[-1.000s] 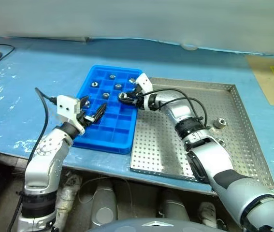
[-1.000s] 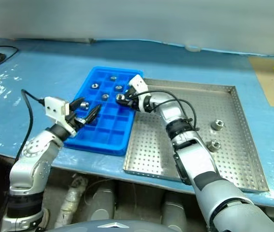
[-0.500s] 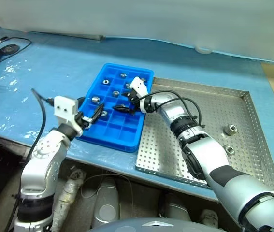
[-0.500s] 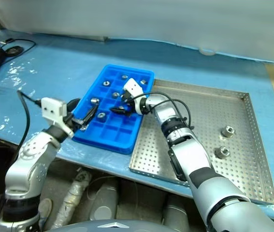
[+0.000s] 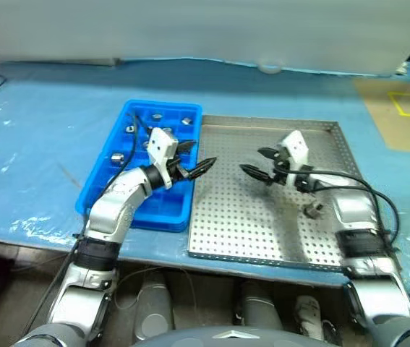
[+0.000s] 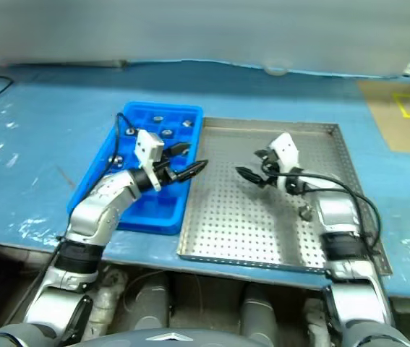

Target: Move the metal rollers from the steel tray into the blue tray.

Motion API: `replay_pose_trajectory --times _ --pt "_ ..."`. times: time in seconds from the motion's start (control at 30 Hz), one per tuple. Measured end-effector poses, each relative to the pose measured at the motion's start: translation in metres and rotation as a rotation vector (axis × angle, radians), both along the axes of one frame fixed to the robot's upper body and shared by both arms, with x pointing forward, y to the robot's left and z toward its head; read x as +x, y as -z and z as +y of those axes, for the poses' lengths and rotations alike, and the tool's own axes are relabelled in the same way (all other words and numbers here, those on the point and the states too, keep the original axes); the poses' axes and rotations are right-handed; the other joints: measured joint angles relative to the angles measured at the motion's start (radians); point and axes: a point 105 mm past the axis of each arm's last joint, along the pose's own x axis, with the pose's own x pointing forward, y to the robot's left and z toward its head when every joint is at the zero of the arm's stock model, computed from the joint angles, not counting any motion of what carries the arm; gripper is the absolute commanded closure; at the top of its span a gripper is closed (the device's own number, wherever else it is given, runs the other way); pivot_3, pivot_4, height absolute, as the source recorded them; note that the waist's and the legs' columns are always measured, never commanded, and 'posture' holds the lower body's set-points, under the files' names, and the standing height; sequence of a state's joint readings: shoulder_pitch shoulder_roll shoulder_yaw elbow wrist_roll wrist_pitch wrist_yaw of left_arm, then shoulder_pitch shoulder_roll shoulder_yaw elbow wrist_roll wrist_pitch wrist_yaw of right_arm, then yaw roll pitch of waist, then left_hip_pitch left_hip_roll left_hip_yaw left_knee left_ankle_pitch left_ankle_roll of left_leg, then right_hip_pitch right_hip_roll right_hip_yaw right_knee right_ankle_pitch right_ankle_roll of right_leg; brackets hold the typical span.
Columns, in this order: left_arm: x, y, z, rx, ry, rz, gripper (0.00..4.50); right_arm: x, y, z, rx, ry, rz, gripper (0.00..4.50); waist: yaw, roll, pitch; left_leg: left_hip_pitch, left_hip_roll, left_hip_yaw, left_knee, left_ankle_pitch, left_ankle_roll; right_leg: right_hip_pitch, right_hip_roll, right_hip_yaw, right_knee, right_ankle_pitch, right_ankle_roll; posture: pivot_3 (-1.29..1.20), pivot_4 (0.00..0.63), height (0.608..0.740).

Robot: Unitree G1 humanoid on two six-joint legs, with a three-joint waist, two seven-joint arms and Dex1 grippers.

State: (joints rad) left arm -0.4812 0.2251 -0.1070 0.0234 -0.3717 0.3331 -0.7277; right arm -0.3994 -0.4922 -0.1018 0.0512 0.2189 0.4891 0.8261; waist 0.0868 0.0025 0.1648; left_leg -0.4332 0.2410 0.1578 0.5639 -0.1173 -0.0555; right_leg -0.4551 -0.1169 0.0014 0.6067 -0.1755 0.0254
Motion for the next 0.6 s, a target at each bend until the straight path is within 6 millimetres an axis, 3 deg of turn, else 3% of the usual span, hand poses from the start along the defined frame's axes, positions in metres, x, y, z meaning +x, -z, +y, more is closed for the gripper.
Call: replay_pose_trajectory --times 0.23,0.43,0.6 --pt "0.004 0.008 -0.015 -0.001 0.092 0.021 0.44 -0.040 0.013 -0.029 -0.007 0.121 0.081 0.18 -0.053 0.000 0.000 0.005 0.001 0.006 -0.001 -0.001 0.001 0.001 0.000 0.005 -0.001 -0.005 0.008 -0.26 0.150 0.740" --pt "0.001 0.008 -0.026 -0.012 0.157 0.016 0.44 -0.049 0.016 -0.043 -0.021 0.198 0.107 0.18 -0.067 0.000 0.000 0.006 0.000 0.008 -0.001 -0.002 0.003 0.001 0.000 0.006 -0.001 -0.005 0.008 -0.28 0.150 0.740" --pt "0.001 0.011 -0.029 0.002 0.169 0.016 0.44 -0.053 0.040 -0.069 -0.082 0.320 0.186 0.18 -0.072 0.000 0.000 0.005 0.000 0.009 -0.001 -0.002 0.004 0.001 0.000 0.006 -0.003 -0.005 0.008 -0.29 0.150 0.740"
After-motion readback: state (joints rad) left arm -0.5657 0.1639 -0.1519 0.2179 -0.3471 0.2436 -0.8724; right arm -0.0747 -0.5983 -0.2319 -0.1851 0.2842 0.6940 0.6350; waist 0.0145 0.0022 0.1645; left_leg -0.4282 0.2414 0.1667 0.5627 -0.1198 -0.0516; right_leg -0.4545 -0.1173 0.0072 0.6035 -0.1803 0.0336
